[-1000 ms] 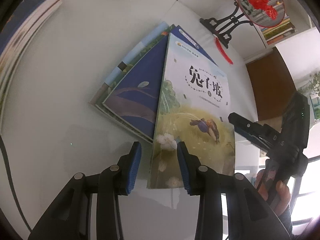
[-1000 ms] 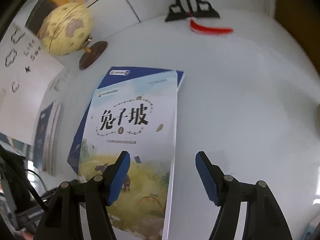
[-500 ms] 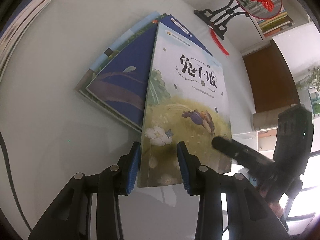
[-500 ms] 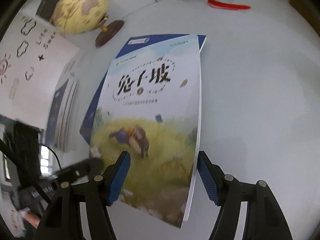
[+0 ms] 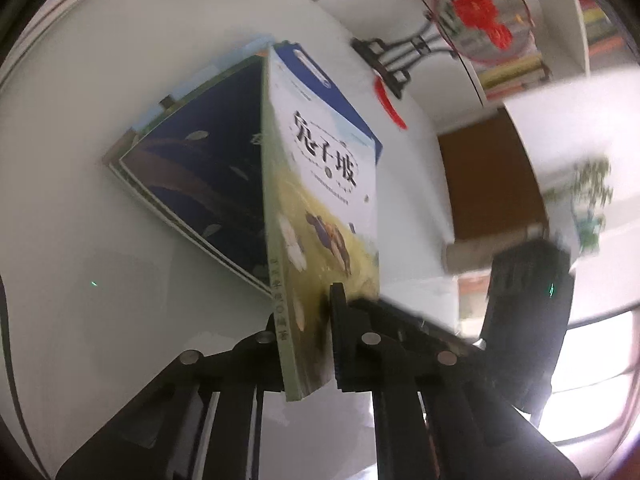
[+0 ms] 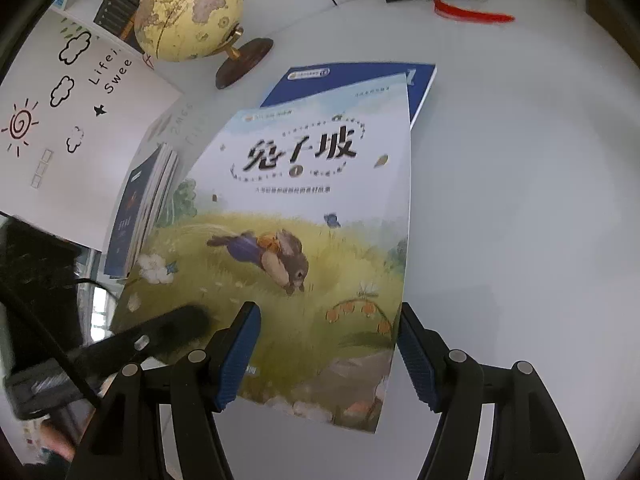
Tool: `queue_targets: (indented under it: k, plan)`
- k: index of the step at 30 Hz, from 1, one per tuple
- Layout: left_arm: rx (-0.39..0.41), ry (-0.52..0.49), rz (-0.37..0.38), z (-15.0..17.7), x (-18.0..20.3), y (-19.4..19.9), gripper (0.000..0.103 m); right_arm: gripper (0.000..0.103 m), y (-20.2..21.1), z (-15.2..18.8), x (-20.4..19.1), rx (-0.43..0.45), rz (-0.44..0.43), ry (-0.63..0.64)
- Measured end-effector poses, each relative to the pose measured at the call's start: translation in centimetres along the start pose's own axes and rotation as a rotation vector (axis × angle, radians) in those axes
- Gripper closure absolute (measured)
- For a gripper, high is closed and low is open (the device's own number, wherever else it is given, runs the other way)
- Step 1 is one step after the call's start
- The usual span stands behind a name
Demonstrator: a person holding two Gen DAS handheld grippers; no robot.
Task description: Organize books
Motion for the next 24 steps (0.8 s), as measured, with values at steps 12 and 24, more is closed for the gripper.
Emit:
queue_targets:
  k: [12, 24]
  plan:
    - [-0.037, 0.149, 0.15, -0.2, 0.7, 0.2, 0.096, 0.035, 1.4, 3.3, 2.5, -0.019, -0.39, -0.39]
    - [0.012, -0.02, -0.053, 0.4, 0.4, 0.7, 0.096, 0.084, 2.5, 2.5, 2.2, 0.061, -0.374, -0.392]
Point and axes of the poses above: each gripper's, at about its wrist camera, not at the fingertips, and y roughly against the way its jaws point, x to its right, z to its underside, the point moved 9 cm from there along -y, roughly the way its jaws point, and after that the axes turned 3 degrees about y, right-handed, at the moved point
